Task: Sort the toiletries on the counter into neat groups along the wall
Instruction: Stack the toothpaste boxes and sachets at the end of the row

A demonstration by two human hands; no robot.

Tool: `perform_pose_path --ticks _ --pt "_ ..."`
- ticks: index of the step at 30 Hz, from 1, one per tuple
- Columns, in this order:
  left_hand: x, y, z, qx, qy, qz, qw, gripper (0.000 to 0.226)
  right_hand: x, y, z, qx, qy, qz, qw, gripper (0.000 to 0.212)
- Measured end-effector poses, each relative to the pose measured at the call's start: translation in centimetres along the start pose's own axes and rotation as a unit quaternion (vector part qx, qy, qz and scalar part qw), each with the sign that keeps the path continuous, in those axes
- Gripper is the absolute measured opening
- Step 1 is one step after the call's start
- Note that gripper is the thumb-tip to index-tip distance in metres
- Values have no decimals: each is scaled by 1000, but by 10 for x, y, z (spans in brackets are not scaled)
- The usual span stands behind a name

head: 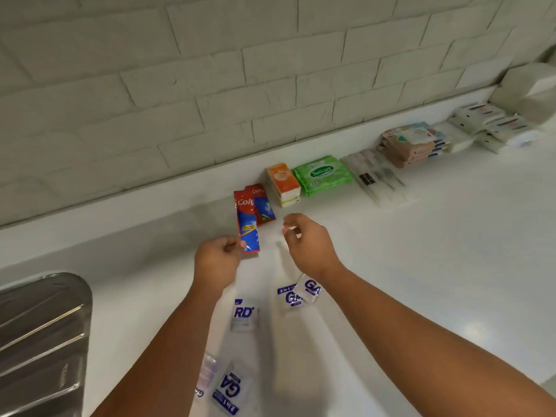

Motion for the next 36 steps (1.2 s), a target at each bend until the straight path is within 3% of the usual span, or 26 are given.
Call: perform_pose_path --ticks 2,5,9,14,24,36 --pt "-26 -2 -4 -14 20 16 1000 5 -16 8 -11 57 -27 26 998 32" --pt "-56 -5 -9 -46 35 31 998 18 -37 13 -33 122 -69 81 987 36" --pt "-83 -11 -18 -81 48 46 994 18 -51 12 -64 159 -119 151 968 45" --pt "-97 -11 -26 -135 60 44 988 20 -57 17 -83 197 -97 227 949 45" --pt "-95 -1 -30 -198 75 32 977 26 -64 30 -92 227 -98 228 942 50" --pt "-89 1 -29 -165 94 50 981 26 -61 27 -83 189 -85 227 952 48"
Point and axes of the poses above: each hand's wrist, its own x-axis away from the middle knuckle, its own z-axis out of the back of the hand, y = z × x, the point moved 9 cm from there along -x, towards the middle knuckle, and after that the axes turned 1 degree about -x, right-handed, at the moved point
